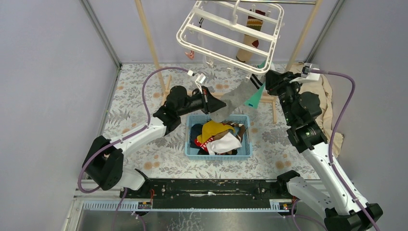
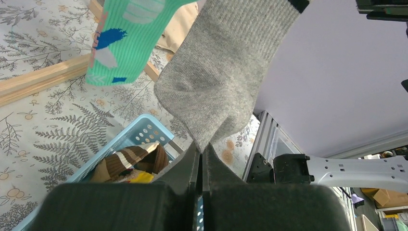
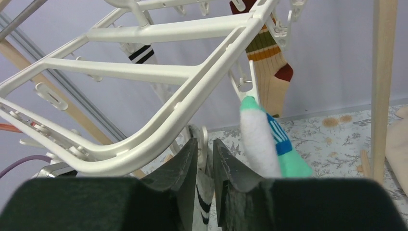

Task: Remove the socks clipped to the hanger
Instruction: Remove the sock from the hanger.

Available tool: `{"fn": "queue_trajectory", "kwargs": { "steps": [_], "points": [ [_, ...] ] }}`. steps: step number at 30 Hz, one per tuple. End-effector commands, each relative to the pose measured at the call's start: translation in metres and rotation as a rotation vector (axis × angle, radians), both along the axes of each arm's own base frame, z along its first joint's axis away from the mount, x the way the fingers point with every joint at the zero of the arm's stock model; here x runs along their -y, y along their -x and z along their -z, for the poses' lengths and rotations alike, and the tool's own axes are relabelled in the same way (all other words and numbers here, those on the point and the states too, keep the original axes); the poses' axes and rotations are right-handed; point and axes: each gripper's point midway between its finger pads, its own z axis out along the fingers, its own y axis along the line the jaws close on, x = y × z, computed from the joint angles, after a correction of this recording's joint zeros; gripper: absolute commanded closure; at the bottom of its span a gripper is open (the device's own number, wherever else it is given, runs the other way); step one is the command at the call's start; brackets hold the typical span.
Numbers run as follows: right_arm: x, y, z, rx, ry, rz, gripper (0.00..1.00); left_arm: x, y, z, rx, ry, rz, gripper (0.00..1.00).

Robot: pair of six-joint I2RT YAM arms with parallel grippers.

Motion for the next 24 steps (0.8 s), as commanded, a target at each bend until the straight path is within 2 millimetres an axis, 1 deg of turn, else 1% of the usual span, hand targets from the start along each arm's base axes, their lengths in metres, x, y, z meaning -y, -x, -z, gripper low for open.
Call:
{"fn": "queue_trajectory", "kwargs": {
  "steps": [1,4,5,6,7,8,9,15,21,24],
  "points": [
    [0.008,0.008,-0.027,0.053,-0.027,0.035,0.75,0.004,-0.003,-0.013,0.061,0.038,0.002,1.00],
    [0.008,0.008,-0.026,0.047,-0.022,0.033,0.73,0.004,-0.003,-0.014,0.063,0.039,0.002,1.00],
    [0.007,0.008,-0.027,0.048,-0.023,0.029,0.71,0.003,-0.003,-0.014,0.063,0.039,0.001,1.00],
    [0.007,0.008,-0.027,0.047,-0.021,0.026,0.68,0.003,-0.003,-0.014,0.063,0.039,-0.001,1.00],
    [0.005,0.007,-0.028,0.043,-0.018,0.021,0.61,0.003,-0.003,-0.014,0.065,0.039,-0.002,1.00],
    [0.004,0.006,-0.027,0.035,-0.013,0.014,0.57,0.003,-0.003,-0.015,0.066,0.039,-0.002,1.00],
    [0.003,0.006,-0.029,0.035,-0.013,0.010,0.56,0.003,-0.003,-0.015,0.067,0.040,-0.002,1.00],
    [0.003,0.006,-0.035,0.052,-0.025,0.012,0.52,0.004,-0.003,-0.017,0.068,0.043,0.002,1.00],
    [0.009,0.012,-0.040,0.072,-0.036,0.030,0.52,0.005,-0.005,-0.014,0.067,0.037,0.002,1.00],
    [0.016,0.017,-0.041,0.069,-0.047,0.057,0.54,0.005,-0.005,-0.013,0.066,0.035,0.001,1.00]
  ]
}}
